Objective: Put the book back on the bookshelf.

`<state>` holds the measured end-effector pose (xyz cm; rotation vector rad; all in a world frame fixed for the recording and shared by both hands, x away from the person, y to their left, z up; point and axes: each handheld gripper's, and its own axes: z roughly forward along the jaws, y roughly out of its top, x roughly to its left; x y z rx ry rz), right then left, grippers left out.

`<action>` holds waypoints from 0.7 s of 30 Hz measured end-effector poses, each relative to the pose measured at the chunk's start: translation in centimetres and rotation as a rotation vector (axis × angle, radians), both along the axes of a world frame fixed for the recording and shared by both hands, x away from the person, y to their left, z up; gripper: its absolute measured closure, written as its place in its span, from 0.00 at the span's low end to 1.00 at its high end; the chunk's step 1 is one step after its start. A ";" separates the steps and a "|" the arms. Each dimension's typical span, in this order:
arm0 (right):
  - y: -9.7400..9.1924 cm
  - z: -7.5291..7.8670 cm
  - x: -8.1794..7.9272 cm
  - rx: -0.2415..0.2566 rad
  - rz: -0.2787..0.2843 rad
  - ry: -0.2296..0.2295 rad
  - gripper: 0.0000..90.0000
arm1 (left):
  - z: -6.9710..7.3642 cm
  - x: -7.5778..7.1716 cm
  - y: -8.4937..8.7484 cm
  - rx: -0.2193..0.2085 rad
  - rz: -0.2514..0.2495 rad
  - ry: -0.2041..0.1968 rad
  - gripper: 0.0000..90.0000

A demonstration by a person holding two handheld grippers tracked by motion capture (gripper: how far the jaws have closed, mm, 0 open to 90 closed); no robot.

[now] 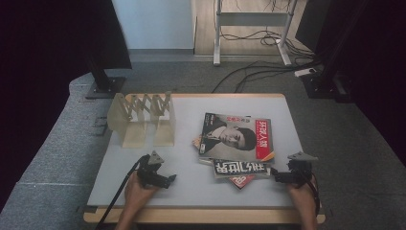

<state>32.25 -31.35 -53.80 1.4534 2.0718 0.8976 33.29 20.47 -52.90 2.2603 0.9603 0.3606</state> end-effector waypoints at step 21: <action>0.0 0.0 0.0 0.000 0.000 0.001 0.02 | 0.0 0.0 0.0 -0.002 0.008 0.005 0.00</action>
